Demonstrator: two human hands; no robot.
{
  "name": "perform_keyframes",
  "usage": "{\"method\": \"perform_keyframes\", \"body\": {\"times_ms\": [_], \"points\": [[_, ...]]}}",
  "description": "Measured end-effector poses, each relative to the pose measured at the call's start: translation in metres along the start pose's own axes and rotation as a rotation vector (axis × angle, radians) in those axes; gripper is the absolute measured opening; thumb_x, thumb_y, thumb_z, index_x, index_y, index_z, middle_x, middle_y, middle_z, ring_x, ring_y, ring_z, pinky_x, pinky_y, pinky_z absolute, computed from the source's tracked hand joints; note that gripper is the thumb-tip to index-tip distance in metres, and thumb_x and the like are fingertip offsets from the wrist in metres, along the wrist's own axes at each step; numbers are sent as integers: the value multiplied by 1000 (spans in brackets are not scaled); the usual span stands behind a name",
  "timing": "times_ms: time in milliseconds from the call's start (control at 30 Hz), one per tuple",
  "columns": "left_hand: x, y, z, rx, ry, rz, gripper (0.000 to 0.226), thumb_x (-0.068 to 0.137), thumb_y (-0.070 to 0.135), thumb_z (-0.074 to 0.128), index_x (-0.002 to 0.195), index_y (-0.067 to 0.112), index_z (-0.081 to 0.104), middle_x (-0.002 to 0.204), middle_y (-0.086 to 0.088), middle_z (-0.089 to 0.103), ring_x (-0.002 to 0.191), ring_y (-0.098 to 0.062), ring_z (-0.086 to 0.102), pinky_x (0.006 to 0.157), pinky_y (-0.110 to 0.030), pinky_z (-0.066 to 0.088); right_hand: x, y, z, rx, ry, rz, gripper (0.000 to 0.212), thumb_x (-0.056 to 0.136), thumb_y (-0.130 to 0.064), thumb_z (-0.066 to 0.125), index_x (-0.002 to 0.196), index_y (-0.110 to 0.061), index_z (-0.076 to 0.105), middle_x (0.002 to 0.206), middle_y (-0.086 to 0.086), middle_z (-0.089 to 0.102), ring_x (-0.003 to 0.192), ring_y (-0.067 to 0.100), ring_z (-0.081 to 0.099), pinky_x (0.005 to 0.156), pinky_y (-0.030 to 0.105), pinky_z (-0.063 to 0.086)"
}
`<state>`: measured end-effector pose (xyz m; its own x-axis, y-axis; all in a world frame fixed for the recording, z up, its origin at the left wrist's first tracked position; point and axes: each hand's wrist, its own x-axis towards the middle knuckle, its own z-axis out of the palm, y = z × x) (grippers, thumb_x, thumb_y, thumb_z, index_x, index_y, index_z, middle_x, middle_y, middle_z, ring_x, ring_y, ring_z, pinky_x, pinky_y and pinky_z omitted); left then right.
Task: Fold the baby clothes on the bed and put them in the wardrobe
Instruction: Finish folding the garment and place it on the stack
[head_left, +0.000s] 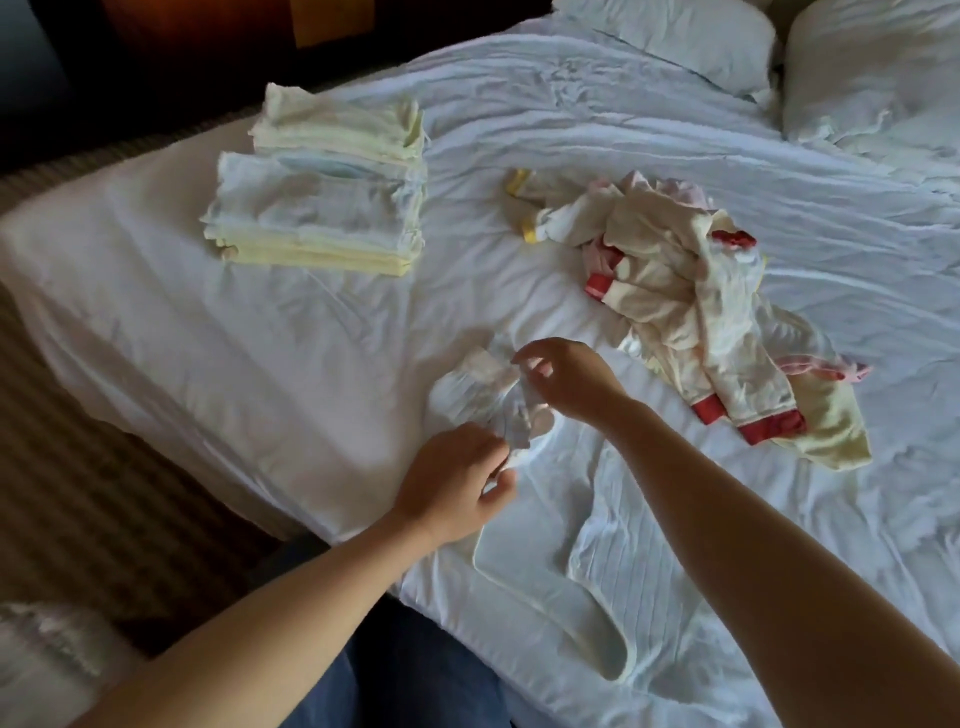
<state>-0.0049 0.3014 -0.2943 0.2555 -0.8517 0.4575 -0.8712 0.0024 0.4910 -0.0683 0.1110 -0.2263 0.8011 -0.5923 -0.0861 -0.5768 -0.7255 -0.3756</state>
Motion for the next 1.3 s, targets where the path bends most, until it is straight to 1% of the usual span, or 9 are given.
{"method": "perform_keyframes", "body": {"times_ms": [100, 233, 433, 567, 633, 733, 900, 1133, 1300], "points": [[1, -3, 3, -13, 17, 36, 18, 77, 18, 55, 64, 17, 43, 63, -1, 45, 62, -23, 44, 54, -34, 31, 14, 6, 14, 33, -8, -2, 37, 83, -9, 60, 109, -32, 72, 100, -6, 64, 90, 12, 62, 73, 25, 45], [-1, -6, 5, -25, 30, 30, 18, 79, 17, 53, 66, 16, 42, 65, -3, 44, 63, -25, 43, 55, -36, 30, 26, 13, 25, 61, -4, -40, 42, 86, -3, 55, 111, -31, 73, 94, -9, 53, 87, 7, 55, 72, 19, 39], [-3, -7, 4, -43, 74, 37, 17, 80, 14, 54, 66, 12, 42, 66, -5, 43, 65, -23, 37, 57, -32, 24, 31, 11, 24, 61, 38, -17, 29, 88, -13, 58, 102, -33, 76, 89, -9, 58, 82, 8, 56, 67, 21, 37], [-4, -6, 3, -41, 72, 39, 18, 82, 16, 51, 68, 13, 41, 66, -5, 42, 65, -22, 36, 57, -33, 25, 21, 7, 11, 58, 78, 16, 24, 90, -22, 57, 99, -34, 75, 85, -9, 67, 85, 13, 62, 71, 30, 49], [-3, -4, 1, -68, 76, 39, 19, 85, 18, 51, 70, 14, 40, 67, -4, 42, 65, -21, 37, 58, -32, 27, 9, 5, 0, 31, 119, 27, 23, 93, -23, 53, 102, -33, 72, 85, -10, 68, 82, 12, 61, 68, 29, 48], [-1, 3, -7, -116, 98, 61, 16, 88, 21, 51, 77, 19, 40, 69, -2, 44, 66, -20, 40, 59, -31, 31, -11, 8, -18, 19, 167, 31, 22, 93, -23, 51, 104, -30, 70, 96, -9, 72, 87, 12, 63, 69, 28, 46], [1, 33, -25, -125, 103, 144, 11, 91, 26, 52, 85, 22, 43, 73, 2, 50, 67, -17, 45, 60, -29, 34, -50, 25, -39, 124, 209, 58, 27, 95, -18, 49, 106, -32, 69, 110, -16, 69, 99, 3, 62, 80, 27, 50], [-8, 71, -4, -85, -53, 239, 14, 87, 27, 64, 77, 17, 59, 83, 7, 59, 79, -13, 56, 65, -27, 44, -105, 54, -27, 186, 197, 209, 37, 96, -15, 46, 124, -30, 64, 129, -8, 63, 117, 15, 57, 93, 27, 44], [-18, 71, 9, -72, -159, 279, 17, 88, 29, 62, 76, 17, 60, 84, 10, 59, 80, -8, 58, 66, -26, 48, -129, 68, -5, 165, 138, 296, 43, 98, -22, 43, 139, -35, 50, 151, 1, 41, 137, 23, 41, 105, 38, 41]]}}
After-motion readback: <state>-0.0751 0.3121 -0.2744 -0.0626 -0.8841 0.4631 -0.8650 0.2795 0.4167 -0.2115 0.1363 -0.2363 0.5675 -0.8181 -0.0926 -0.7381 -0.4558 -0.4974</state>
